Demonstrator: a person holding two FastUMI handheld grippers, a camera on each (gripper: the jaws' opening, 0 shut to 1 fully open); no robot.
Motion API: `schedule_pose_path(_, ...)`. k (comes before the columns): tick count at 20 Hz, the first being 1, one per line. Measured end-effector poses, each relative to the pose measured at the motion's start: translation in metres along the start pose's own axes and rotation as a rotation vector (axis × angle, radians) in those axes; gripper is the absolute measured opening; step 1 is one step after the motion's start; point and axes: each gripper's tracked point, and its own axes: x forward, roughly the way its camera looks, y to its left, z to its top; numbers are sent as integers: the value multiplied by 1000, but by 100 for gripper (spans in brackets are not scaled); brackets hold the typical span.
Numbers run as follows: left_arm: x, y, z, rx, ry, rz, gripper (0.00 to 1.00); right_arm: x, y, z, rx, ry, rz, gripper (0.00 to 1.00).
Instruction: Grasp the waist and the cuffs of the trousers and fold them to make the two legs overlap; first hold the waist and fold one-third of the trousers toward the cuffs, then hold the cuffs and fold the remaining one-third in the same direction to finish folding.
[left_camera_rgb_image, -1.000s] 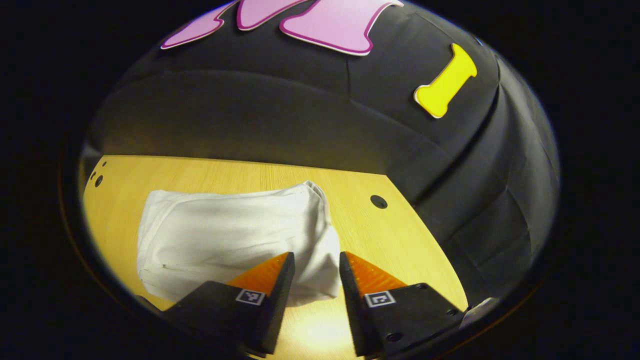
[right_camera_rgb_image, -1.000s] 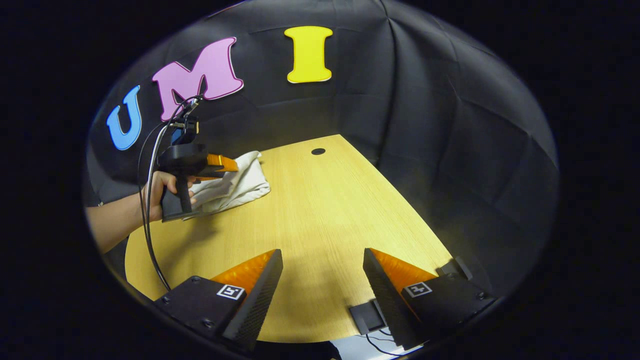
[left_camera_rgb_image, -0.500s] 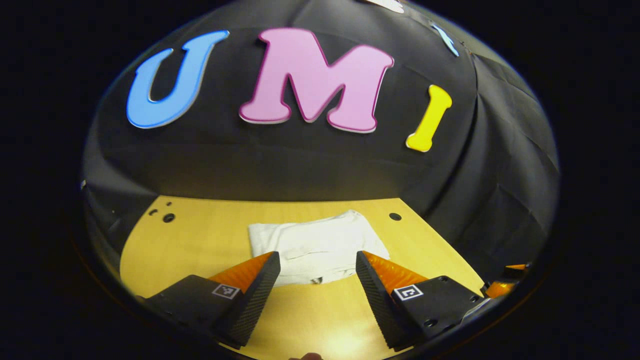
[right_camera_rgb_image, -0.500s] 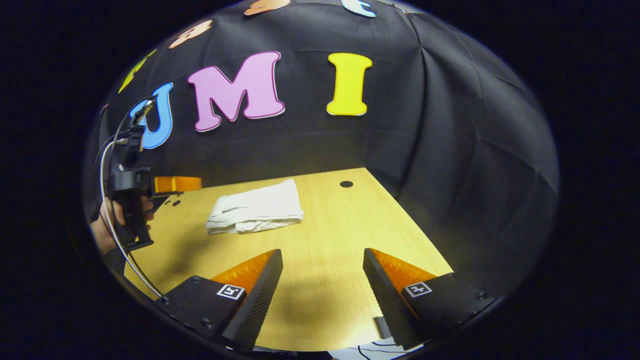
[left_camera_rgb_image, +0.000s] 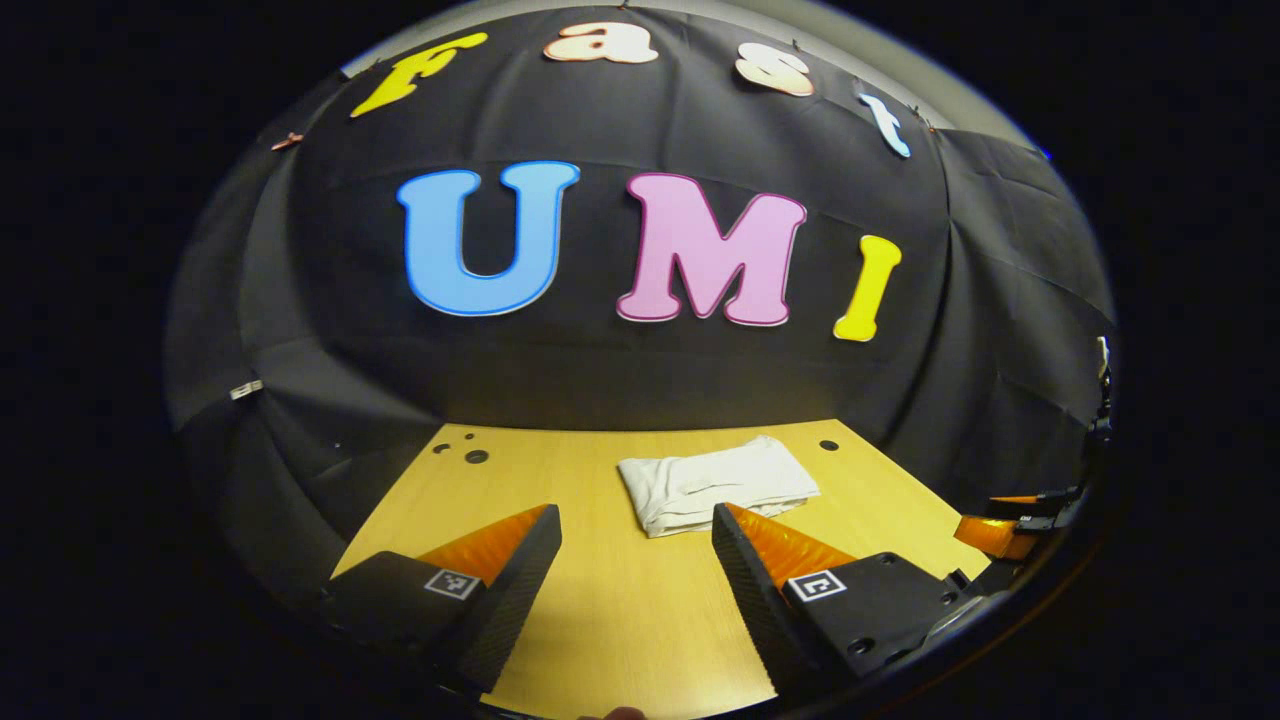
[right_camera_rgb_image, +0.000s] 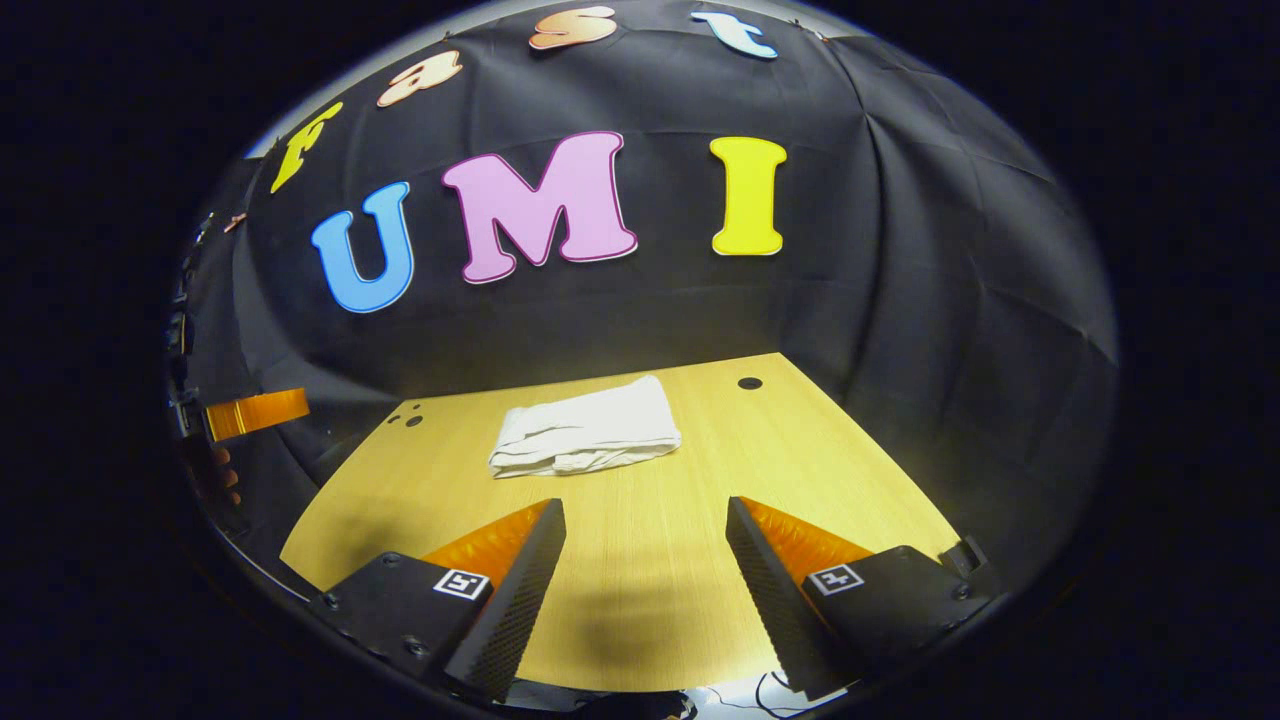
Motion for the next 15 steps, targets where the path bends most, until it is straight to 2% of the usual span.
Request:
schedule_pose_path(3,-33,22,-16,-46,-47,83,95,-20,6,-12,3,-4,-12,99)
schedule_pose_path(7,-55,41,-67,-100,26,180,96,-36,16,-29,38,5,-37,99)
schedule_pose_path(10,-61,43,-88,-125,59,194,96,-37,21,-33,26,22,-40,99)
schedule_pose_path(15,-56,33,-88,-83,61,151,96,-36,36,-35,-8,24,-21,99)
